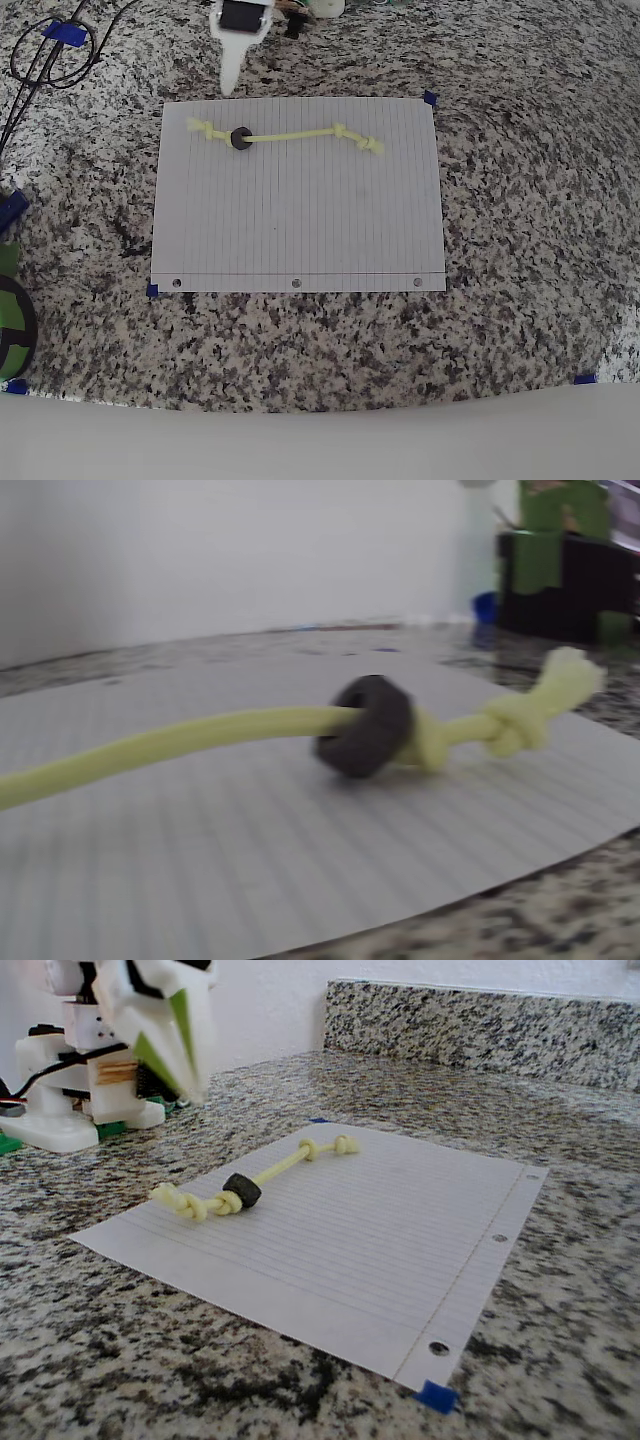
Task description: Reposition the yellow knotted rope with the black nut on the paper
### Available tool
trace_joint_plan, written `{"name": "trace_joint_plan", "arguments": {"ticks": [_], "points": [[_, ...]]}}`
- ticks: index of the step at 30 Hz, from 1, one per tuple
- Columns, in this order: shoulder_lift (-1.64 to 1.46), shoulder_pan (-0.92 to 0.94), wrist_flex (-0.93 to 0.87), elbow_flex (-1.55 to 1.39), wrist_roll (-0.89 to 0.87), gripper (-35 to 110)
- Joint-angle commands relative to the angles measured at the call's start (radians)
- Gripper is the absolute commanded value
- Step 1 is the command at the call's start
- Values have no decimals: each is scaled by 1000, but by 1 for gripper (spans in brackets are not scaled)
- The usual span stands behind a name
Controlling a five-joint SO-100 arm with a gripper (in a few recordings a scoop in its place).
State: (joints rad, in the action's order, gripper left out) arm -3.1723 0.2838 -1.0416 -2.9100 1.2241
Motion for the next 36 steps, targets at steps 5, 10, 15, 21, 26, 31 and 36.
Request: {"name": "trace_joint_plan", "arguments": {"ticks": [5,10,15,21,26,31,36], "points": [[-69,-135,-100,-17,86,0],[-123,-155,-101,-81,94,0],[-204,-178,-115,-163,110,0],[-238,-193,-121,-213,156,0],[-238,-186,-106,-245,196,0],[-238,-186,-95,-259,253,0],[-238,-178,-115,-255,270,0]]}}
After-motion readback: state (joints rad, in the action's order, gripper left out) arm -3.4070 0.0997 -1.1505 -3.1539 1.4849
